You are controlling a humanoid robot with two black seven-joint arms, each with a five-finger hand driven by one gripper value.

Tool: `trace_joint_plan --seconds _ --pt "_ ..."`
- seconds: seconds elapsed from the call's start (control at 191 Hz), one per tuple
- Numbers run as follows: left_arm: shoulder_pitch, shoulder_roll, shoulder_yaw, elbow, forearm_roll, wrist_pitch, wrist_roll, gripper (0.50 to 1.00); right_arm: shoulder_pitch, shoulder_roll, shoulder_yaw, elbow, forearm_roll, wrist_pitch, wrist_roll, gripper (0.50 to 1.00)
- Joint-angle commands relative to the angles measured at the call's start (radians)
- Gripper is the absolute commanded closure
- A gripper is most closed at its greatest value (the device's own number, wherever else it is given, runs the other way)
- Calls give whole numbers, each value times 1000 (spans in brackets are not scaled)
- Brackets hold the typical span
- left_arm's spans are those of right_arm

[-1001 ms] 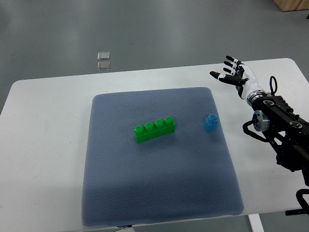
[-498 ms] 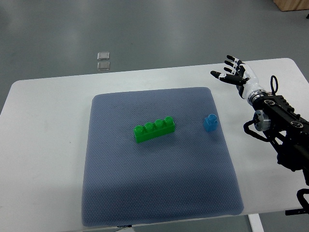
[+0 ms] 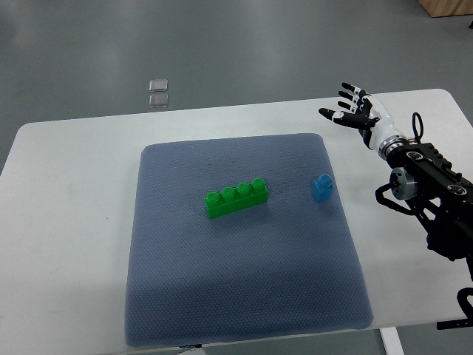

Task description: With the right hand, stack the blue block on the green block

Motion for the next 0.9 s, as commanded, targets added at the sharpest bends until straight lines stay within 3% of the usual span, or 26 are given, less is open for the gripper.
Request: trace_joint_plan --seconds 0.0,0.43,0.733,0.896 --pt "0 0 0 0 1 0 0 500 -1 -12 5 0 1 35 1 587" --pt "0 0 0 0 -1 0 0 500 1 -23 -15 6 -2 122 0 587" --pt "0 0 0 0 -1 0 0 500 5 -203 -161 138 -149 167 12 587" --pt "0 0 0 -2 1 0 0 500 82 -334 -352 203 -258 188 41 589"
